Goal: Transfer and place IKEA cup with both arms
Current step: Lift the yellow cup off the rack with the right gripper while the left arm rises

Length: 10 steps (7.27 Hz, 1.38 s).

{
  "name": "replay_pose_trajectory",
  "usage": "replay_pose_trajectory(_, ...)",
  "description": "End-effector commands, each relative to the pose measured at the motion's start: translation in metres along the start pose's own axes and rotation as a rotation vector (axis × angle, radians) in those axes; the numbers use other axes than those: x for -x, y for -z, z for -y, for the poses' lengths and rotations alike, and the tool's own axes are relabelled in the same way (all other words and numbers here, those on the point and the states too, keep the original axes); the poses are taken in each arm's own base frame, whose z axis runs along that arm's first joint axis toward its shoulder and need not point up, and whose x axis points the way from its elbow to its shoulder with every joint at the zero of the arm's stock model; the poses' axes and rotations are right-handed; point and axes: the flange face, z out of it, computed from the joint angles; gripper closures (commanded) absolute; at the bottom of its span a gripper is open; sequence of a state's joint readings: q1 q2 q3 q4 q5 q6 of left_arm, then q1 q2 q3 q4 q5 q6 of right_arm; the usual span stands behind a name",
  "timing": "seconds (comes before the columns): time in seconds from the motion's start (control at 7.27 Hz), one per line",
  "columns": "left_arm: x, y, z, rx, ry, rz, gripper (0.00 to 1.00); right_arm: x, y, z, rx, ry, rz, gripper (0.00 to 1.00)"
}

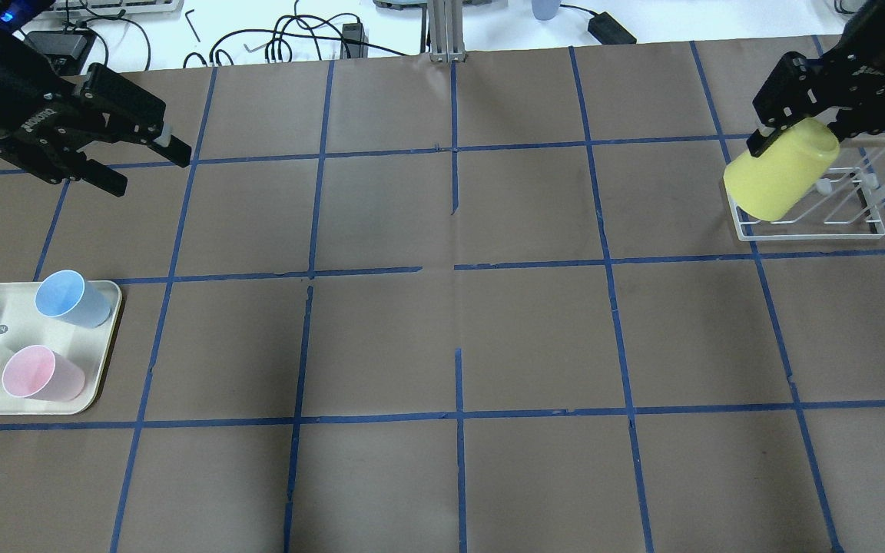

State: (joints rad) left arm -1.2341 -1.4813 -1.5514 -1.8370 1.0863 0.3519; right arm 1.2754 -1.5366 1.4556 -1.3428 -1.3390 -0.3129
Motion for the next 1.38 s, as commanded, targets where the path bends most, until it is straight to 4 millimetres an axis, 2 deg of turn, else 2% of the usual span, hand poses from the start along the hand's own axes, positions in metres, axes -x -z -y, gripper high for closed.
replay_pose_trajectory(0.0,0.026,-0.036,-0.006,-0.032,0.044,-0.266,0.0,0.027,-0.002,-0.005,-0.003,-0.03,0.245,0.55)
replay_pose_trajectory(0.28,0.035,-0.084,-0.002,-0.125,0.076,-0.508,0.0,0.049,0.002,-0.015,0.008,-0.068,0.455,0.55)
replay_pose_trajectory(0.55,0.03,-0.119,-0.002,-0.166,0.11,-0.702,0.0,0.064,0.001,-0.016,0.034,-0.139,0.671,0.55)
replay_pose_trajectory(0.69,0.019,-0.126,0.0,-0.173,0.113,-0.777,0.0,0.069,-0.008,-0.014,0.037,-0.17,0.79,0.55)
replay_pose_trajectory(0.96,-0.028,-0.148,-0.006,-0.154,0.107,-0.969,0.0,0.085,-0.036,-0.013,0.028,-0.231,1.003,0.55)
replay_pose_trajectory(1.1,-0.041,-0.149,-0.007,-0.168,0.111,-1.054,0.0,0.103,-0.049,-0.015,0.038,-0.239,1.079,0.55)
replay_pose_trajectory(1.24,-0.041,-0.149,-0.006,-0.189,0.128,-1.111,0.0,0.118,-0.052,-0.014,0.033,-0.244,1.145,0.55)
